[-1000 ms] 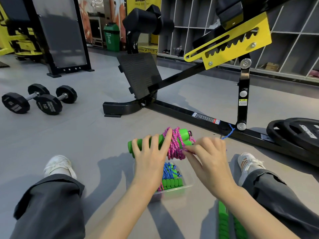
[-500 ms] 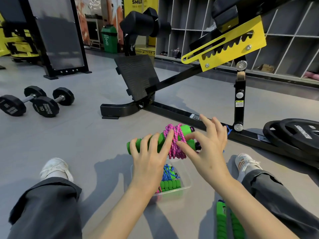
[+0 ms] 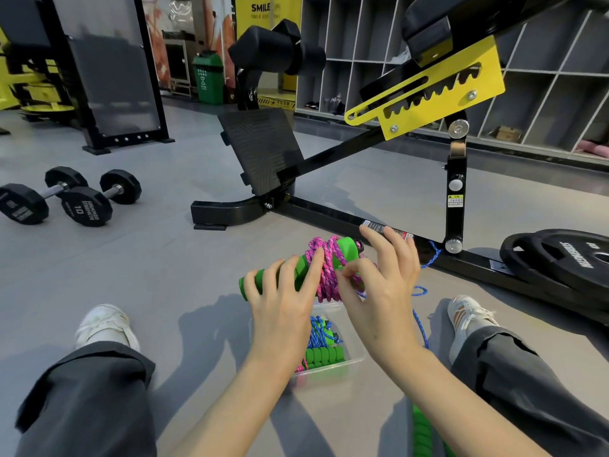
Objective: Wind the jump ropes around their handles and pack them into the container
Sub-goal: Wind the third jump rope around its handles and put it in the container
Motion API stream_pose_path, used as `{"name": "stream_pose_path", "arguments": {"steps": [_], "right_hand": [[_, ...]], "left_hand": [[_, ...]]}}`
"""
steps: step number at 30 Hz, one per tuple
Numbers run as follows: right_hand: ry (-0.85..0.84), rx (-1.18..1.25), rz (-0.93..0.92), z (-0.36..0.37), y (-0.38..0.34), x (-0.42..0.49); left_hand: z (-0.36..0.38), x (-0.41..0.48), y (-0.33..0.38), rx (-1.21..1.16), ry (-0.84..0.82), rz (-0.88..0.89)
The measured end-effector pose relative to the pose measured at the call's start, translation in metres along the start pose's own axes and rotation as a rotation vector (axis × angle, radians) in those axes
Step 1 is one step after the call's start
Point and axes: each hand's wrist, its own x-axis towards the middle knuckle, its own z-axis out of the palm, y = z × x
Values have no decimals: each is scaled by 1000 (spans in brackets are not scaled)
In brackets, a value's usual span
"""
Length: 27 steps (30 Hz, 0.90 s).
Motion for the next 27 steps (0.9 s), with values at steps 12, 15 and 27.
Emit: {"name": "stream_pose_path", "arguments": {"steps": [12, 15, 27], "right_hand": [[22, -28, -292, 1, 11, 9], [-32, -13, -302, -1, 13, 5], [-141, 252, 313, -6, -4, 7]], "left_hand": [[-7, 6, -3, -54, -13, -60], [-7, 7, -5, -62, -10, -70], [-8, 7, 1, -77, -24, -78]]}}
